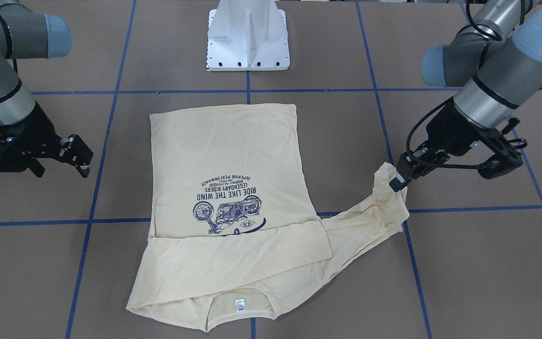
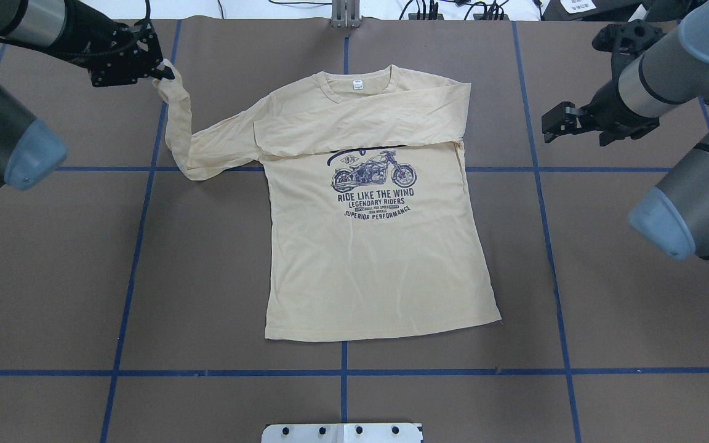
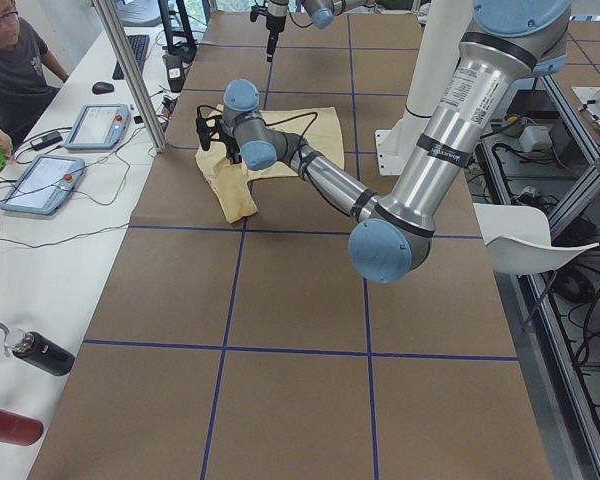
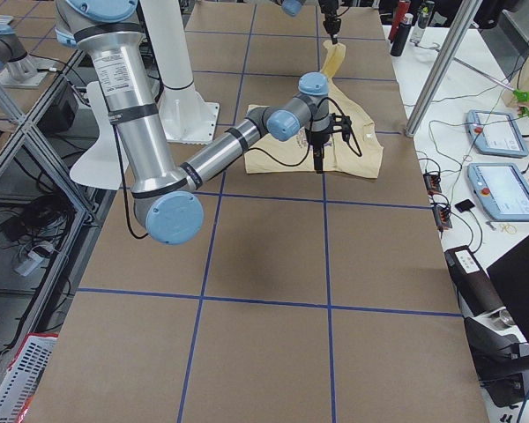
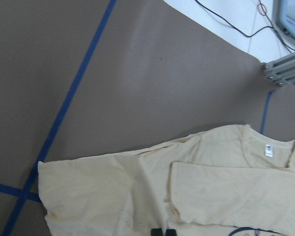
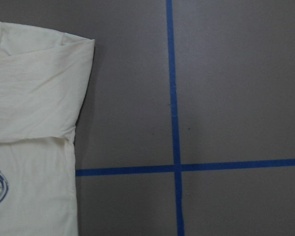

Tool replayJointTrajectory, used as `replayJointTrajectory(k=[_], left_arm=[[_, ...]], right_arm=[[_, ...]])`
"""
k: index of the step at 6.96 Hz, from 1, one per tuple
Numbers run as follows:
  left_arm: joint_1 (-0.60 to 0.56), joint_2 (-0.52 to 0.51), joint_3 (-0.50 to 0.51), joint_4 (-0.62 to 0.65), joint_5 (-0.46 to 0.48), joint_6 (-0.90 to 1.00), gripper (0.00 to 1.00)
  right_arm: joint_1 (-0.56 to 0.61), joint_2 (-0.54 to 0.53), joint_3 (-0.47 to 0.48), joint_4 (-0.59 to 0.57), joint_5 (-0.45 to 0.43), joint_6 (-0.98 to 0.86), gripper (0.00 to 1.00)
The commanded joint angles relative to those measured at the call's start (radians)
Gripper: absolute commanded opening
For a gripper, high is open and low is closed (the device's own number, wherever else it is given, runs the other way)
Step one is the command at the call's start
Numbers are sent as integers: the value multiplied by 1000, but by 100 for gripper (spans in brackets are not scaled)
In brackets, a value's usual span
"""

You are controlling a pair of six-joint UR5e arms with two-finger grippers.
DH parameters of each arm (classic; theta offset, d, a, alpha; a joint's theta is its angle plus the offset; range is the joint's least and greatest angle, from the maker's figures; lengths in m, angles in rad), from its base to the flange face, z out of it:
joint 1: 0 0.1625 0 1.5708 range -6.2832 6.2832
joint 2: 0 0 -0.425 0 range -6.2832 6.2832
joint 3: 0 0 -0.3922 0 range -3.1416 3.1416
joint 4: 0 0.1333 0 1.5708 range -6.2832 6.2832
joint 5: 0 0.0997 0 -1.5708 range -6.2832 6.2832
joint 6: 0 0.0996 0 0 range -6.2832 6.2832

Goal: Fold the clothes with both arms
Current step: 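Lift the sleeve with the left gripper and carry it across the shirt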

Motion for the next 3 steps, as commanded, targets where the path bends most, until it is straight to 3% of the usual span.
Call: replayJointTrajectory(k=[1,3], left_arm=[[-2,-140,-4,-7,-84,-191,0],[77,-276,2,-6,-81,-366,0]], right_arm=[[10,-24,11,-44,1,-53,100],[10,-24,8,-44,1,-54,100]])
